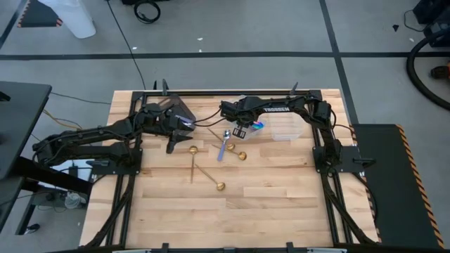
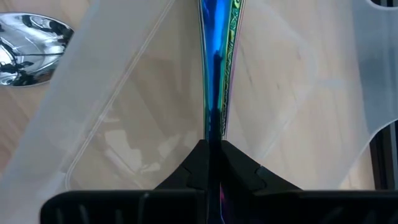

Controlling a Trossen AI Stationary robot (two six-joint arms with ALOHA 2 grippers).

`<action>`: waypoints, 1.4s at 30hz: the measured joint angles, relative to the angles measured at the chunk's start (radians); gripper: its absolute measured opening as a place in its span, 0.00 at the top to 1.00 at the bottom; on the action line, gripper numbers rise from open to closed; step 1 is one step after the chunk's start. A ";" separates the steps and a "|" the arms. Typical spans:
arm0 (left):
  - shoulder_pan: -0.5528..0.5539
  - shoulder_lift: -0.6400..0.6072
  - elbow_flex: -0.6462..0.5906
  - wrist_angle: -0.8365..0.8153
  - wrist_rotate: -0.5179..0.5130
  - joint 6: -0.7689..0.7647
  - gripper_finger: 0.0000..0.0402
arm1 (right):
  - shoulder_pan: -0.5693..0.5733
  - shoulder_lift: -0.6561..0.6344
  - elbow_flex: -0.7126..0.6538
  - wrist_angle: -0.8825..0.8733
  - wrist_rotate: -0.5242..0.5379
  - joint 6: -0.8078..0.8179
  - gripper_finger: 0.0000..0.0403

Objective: Sort silverware by color (type)
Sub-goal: Put the blue spoon into the left transparent bin, then put the purple spoon into the black bin

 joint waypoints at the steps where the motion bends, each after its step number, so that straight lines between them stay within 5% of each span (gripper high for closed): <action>1: 0.000 0.000 0.000 0.000 0.000 0.000 0.57 | 0.000 0.000 0.000 0.001 0.000 0.000 0.92; 26: 0.000 0.000 0.000 0.000 0.000 0.001 0.57 | -0.008 0.011 0.004 -0.047 -0.051 0.054 0.60; 42: 0.000 0.000 0.000 0.000 0.000 0.001 0.57 | -0.002 0.007 0.220 -0.237 -0.033 0.088 0.46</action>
